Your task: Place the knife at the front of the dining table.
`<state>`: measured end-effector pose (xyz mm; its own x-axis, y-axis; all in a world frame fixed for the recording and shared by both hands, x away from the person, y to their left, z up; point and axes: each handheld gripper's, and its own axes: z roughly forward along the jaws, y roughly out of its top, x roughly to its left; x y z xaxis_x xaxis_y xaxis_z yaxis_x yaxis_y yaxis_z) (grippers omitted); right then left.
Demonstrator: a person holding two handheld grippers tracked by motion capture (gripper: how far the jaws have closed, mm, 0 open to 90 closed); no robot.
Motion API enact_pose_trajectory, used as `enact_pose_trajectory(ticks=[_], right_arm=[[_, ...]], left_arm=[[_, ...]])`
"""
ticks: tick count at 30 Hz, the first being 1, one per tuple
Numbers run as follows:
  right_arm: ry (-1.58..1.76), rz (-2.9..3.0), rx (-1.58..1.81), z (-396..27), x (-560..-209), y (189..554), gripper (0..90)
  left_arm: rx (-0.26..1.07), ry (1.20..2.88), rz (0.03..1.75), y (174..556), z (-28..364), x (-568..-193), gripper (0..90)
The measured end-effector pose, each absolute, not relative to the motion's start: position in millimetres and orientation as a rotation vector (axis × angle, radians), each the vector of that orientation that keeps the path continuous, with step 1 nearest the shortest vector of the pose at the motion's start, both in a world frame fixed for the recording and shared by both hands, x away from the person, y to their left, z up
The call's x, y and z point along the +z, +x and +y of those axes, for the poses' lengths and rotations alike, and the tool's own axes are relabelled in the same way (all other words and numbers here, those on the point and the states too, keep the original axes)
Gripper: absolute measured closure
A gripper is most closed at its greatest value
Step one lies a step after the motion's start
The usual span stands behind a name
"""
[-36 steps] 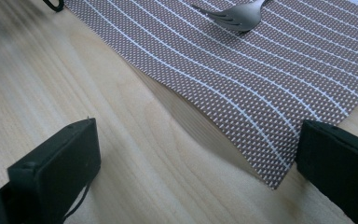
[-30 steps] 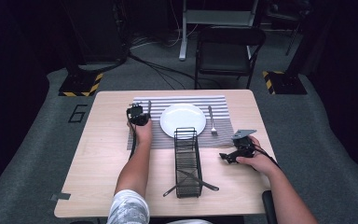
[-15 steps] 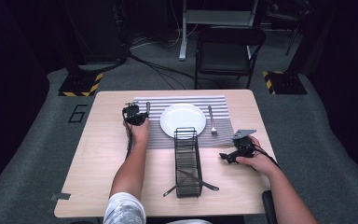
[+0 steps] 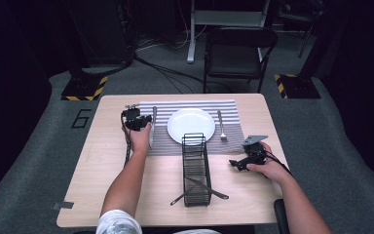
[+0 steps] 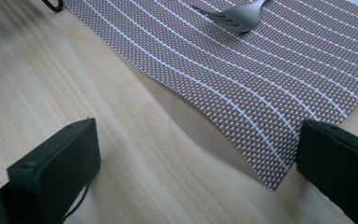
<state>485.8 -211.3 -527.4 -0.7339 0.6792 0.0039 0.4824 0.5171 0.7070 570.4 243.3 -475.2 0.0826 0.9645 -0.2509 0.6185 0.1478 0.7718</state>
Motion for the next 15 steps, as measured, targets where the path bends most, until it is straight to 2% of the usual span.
enact_pose_trajectory(ticks=[15], right_arm=[[0.973, 2.489, 1.030, -211.6, -527.4, 485.8, 0.0]], left_arm=[[0.532, 1.538, 1.508, 537.1, 259.2, -439.3, 62.8]])
